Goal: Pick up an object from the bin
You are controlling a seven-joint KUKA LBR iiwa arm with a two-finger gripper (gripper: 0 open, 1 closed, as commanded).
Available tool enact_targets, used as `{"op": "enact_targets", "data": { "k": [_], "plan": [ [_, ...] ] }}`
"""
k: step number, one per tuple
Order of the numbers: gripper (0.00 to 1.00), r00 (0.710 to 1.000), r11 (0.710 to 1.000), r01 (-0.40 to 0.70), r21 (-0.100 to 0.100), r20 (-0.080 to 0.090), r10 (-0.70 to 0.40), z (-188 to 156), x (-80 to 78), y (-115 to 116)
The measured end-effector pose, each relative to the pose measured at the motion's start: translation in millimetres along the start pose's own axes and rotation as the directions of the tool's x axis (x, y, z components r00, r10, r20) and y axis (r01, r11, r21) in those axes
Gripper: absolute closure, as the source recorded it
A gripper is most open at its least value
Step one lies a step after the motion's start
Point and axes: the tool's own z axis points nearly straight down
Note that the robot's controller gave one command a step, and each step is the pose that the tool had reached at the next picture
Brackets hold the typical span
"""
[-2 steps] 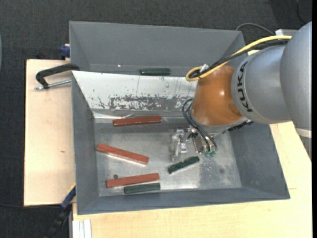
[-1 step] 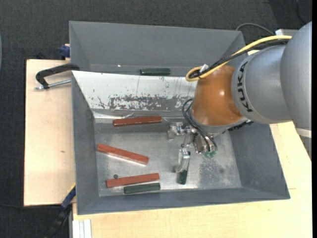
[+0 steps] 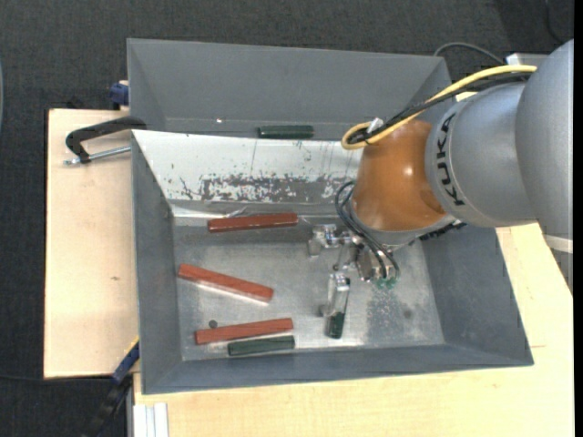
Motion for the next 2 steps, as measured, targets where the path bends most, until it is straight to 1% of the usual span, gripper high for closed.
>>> {"op": "enact_targets", "data": {
  "k": [1,2],
  "plan": [
    [0.0,1.0,1.0,0.0,0.0,0.0,0.0,0.0,0.0,0.0],
    [0.0,0.985,0.985,0.17,-0.001,-0.005,-0.17,-0.1,17.4,20.4]
  ]
}}
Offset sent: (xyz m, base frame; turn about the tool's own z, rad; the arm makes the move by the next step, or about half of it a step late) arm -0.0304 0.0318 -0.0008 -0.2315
